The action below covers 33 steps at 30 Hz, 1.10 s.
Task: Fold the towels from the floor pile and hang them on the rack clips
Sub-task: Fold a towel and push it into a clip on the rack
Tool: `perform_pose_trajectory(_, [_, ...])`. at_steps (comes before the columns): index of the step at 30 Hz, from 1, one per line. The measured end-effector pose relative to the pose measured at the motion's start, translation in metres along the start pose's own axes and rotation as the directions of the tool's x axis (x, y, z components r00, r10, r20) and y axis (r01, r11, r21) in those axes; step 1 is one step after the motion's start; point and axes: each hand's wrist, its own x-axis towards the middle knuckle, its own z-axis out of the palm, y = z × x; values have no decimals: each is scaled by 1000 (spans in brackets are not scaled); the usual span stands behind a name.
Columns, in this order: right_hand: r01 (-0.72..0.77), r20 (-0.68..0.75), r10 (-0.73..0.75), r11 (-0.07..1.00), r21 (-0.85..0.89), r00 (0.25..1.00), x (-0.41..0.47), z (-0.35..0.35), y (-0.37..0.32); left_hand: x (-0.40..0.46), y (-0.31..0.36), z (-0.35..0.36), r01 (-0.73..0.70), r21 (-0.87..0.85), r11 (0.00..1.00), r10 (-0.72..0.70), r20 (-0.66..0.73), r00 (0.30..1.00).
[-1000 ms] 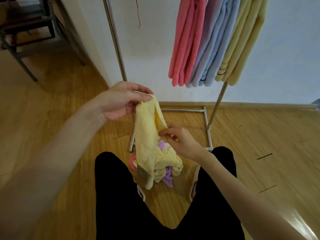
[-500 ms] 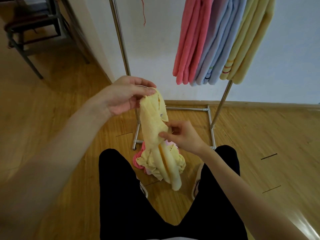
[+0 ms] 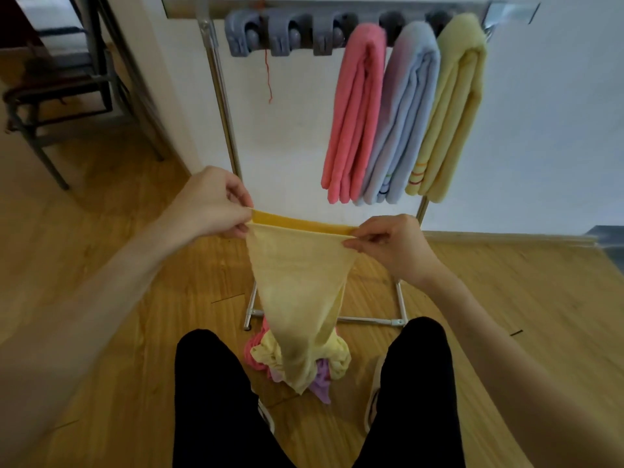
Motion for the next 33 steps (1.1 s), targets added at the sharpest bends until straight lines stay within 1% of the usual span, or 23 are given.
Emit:
perform_pose_trajectory(2, [25,12,-25,998,-53,1000,10,-10,-6,2,3,-2,-72,176,982,87,-80,993])
perform_pose_trajectory(4, [62,26,-60,993,-99,998,19,-19,-12,1,8,-5,-128,284,950,171,-133,976])
perform_pose_trajectory(7, [112,36,-108,979,-169,994,29,-30,-20,2,16,-12,-186,350,918,258,-172,951])
perform_pose_trajectory(10, [156,33,-152,962,-224,988,37,-37,-26,4,21,-17,-198,398,896,300,-211,930])
perform_pose_trajectory(12, [158,27,-156,956,-246,987,41,-41,-30,7,23,-20,-201,442,874,328,-233,915])
perform_pose_trajectory(14, [139,14,-140,958,-250,990,44,-43,-33,8,23,-22,-215,457,863,347,-226,910])
perform_pose_trajectory(16, [112,-3,-116,966,-234,993,45,-44,-34,10,22,-23,-233,454,860,347,-185,920])
perform_pose_trajectory(18, [75,-34,-83,982,-175,996,44,-44,-34,12,18,-23,-252,427,869,331,-121,936])
perform_pose_trajectory(20, [48,-53,-55,993,-112,997,44,-45,-32,13,15,-21,-283,349,893,314,-33,949])
perform_pose_trajectory(23, [56,-61,-62,995,-81,996,44,-44,-27,11,9,-14,-339,179,924,329,86,941])
perform_pose_trajectory(26, [51,-43,-55,994,-94,998,43,-40,-19,4,4,0,-411,15,912,402,176,899])
perform_pose_trajectory(28, [33,-30,-37,993,-110,999,42,-36,-14,-2,3,9,-447,-60,892,448,237,862])
perform_pose_trajectory(30, [22,-21,-25,990,-140,999,41,-32,-10,-8,5,15,-492,-50,869,482,310,820])
perform_pose_trajectory(33, [28,3,-28,982,-189,1000,42,-29,-11,-16,8,24,-562,46,826,484,453,749])
